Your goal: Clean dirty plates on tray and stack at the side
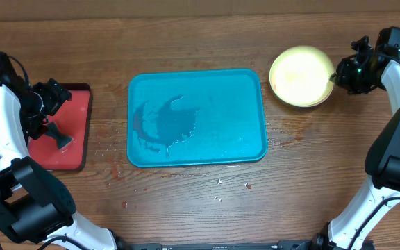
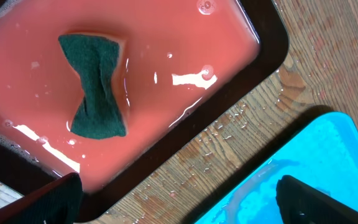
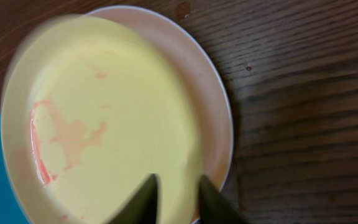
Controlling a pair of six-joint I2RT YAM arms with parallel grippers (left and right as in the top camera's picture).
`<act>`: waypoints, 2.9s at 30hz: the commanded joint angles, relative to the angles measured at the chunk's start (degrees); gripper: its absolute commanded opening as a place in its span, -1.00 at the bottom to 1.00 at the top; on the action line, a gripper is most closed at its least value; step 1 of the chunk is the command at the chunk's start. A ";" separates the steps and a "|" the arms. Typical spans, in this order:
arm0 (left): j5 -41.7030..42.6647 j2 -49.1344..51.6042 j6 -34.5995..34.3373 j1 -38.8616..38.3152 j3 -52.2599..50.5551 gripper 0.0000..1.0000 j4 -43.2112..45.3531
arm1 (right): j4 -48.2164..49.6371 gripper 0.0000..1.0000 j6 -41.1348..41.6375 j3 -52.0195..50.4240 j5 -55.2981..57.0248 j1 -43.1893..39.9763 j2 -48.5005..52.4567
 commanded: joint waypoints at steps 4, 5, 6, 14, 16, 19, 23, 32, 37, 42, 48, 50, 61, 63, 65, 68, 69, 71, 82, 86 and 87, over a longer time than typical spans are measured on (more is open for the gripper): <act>0.59 -0.52 0.24 -0.22 0.70 0.99 -0.13 | -1.25 1.00 0.13 -0.20 -1.49 0.31 -3.04; 0.59 -0.52 0.24 -0.24 0.70 1.00 -0.13 | -2.25 1.00 0.13 -0.20 -1.51 0.20 -4.39; 0.59 -0.52 0.24 -0.22 0.70 1.00 -0.13 | -2.58 1.00 0.13 -0.20 -1.51 0.20 -5.16; 0.59 -0.52 0.24 -0.22 0.70 1.00 -0.13 | -7.06 1.00 -0.17 -0.22 -1.51 0.26 -19.91; 0.59 -0.52 0.24 -0.22 0.70 1.00 -0.13 | -9.38 1.00 -0.15 -0.28 -1.68 0.26 -23.50; 0.59 -0.52 0.24 -0.22 0.70 1.00 -0.13 | -12.13 1.00 -0.66 -0.90 -2.43 0.61 -29.00; 0.59 -0.52 0.24 -0.22 0.70 1.00 -0.13 | -15.37 1.00 -6.49 -4.70 -7.67 2.54 -35.67; 0.59 -0.52 0.24 -0.22 0.70 1.00 -0.13 | -15.28 1.00 -8.79 -18.49 -15.21 7.63 -47.52; 0.59 -0.52 0.24 -0.22 0.70 0.99 -0.13 | -19.82 1.00 -8.79 -18.49 -15.15 7.61 -47.45; 0.59 -0.52 0.24 -0.22 0.70 1.00 -0.13 | -19.71 1.00 -8.79 -18.49 -15.15 7.61 -47.45; 0.59 -0.52 0.24 -0.22 0.70 1.00 -0.13 | -19.52 1.00 -9.16 -18.51 -14.03 7.61 -47.45; 0.59 -0.52 0.24 -0.22 0.70 1.00 -0.13 | -19.02 1.00 -9.14 -18.97 -11.43 7.61 -46.90; 0.59 -0.52 0.24 -0.22 0.70 1.00 -0.13 | 12.63 1.00 -1.01 -47.28 -13.94 7.63 -61.29; 0.59 -0.52 0.24 -0.22 0.70 1.00 -0.13 | 20.92 1.00 2.10 -54.10 -13.97 7.63 -67.14; 0.59 -0.52 0.24 -0.24 0.70 1.00 -0.13 | 27.78 1.00 3.69 -60.00 -13.97 7.63 -72.83; 0.59 -0.52 0.24 -0.22 0.70 1.00 -0.13 | 37.09 1.00 5.35 -68.46 -13.97 7.63 -82.09; 0.59 -0.52 0.24 -0.22 0.70 1.00 -0.13 | 39.32 1.00 5.97 -70.62 -13.92 7.63 -84.72; 0.59 -0.52 0.24 -0.22 0.70 1.00 -0.13 | 43.63 0.99 6.34 -75.03 -13.97 7.61 -90.31; 0.59 -0.52 0.24 -0.22 0.70 0.99 -0.13 | 47.89 1.00 6.29 -84.96 -7.87 9.90 -109.98; 0.59 -0.52 0.24 -0.22 0.70 1.00 -0.13 | 49.31 1.00 6.32 -88.96 1.07 14.62 -114.71; 0.59 -0.52 0.24 -0.22 0.70 0.99 -0.13 | 49.57 1.00 6.32 -89.77 2.60 15.30 -115.82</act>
